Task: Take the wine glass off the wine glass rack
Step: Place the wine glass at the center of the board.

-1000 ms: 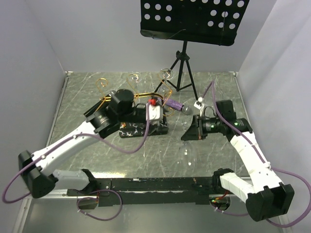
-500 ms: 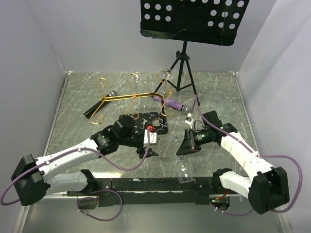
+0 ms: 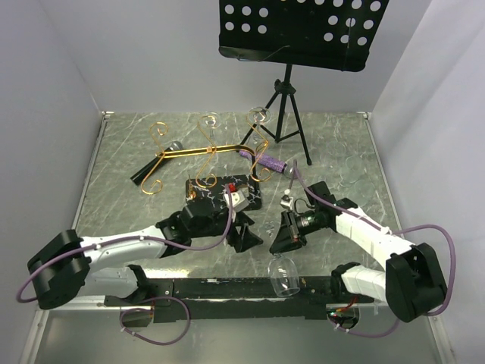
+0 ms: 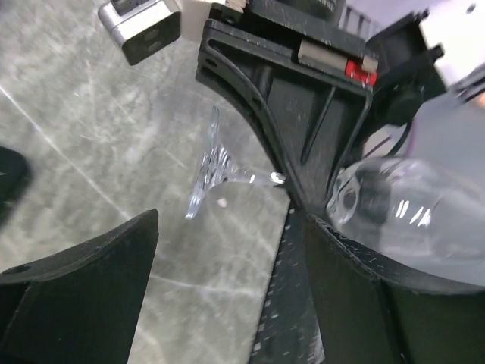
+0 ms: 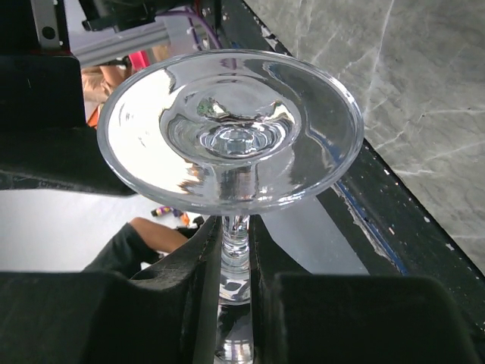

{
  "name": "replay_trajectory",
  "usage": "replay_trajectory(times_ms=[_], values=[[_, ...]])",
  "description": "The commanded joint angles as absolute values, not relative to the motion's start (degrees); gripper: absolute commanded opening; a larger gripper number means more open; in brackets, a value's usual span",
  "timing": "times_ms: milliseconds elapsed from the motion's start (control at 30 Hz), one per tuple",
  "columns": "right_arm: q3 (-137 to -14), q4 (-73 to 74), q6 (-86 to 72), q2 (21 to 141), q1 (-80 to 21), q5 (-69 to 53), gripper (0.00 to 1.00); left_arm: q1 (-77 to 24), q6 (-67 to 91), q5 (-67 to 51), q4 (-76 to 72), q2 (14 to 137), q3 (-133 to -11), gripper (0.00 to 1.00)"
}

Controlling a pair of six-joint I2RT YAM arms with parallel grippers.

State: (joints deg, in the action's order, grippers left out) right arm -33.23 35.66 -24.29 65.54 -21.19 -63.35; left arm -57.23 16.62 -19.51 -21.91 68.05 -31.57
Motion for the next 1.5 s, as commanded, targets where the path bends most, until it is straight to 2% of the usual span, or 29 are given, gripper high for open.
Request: replay_trajectory(times_ms=[0, 167, 333, 667, 733, 900, 1000, 1100, 1233, 1300, 1400, 1467], values=[[-32.96, 34.36, -25.23, 66.70, -22.32, -66.54, 0.00, -57.48, 28.20, -19.78, -35.22, 70.04, -28.93, 0.81], [-33.75, 33.14, -25.40, 68.99, -24.25, -67.24, 0.00, -57.48, 33.65, -16.27, -38.32, 73.47, -27.95, 0.80], [-33.31, 29.98, -28.38, 69.70, -26.98, -67.85, 0.00, -56.25, 38.14, -15.38, -41.39, 76.99, -27.42, 0.73], [-32.08, 26.11, -31.90, 71.37, -28.30, -69.34, 0.00, -55.81, 41.75, -18.80, -47.63, 83.05, -26.98, 0.40], [-31.38, 25.06, -33.22, 71.72, -28.21, -69.78, 0.00, -55.81, 41.92, -19.60, -48.25, 84.02, -27.51, 0.36], [-30.32, 22.68, -35.42, 72.68, -28.30, -70.31, 0.00, -55.90, 42.71, -20.74, -49.39, 86.65, -28.12, 0.32], [-29.53, 20.40, -37.35, 73.82, -28.39, -71.01, 0.00, -55.99, 43.15, -21.00, -49.92, 88.85, -28.65, 0.41], [-29.62, 18.72, -38.67, 74.79, -28.39, -71.10, 0.00, -56.07, 43.42, -22.05, -50.80, 90.70, -29.27, 0.38], [-29.79, 18.02, -40.07, 76.46, -28.39, -70.93, 0.00, -56.16, 43.86, -23.47, -51.68, 92.63, -29.97, 0.20], [-29.88, 17.67, -40.34, 77.16, -28.39, -70.75, 0.00, -56.16, 44.30, -22.77, -51.77, 92.72, -29.71, 0.02], [-30.67, 18.63, -39.20, 77.69, -28.21, -69.35, 0.00, -56.16, 44.39, -21.62, -51.50, 92.81, -28.74, 0.01], [-31.55, 19.94, -38.15, 78.05, -27.86, -67.60, 0.04, -56.16, 44.21, -21.53, -51.94, 92.81, -28.39, 0.01]])
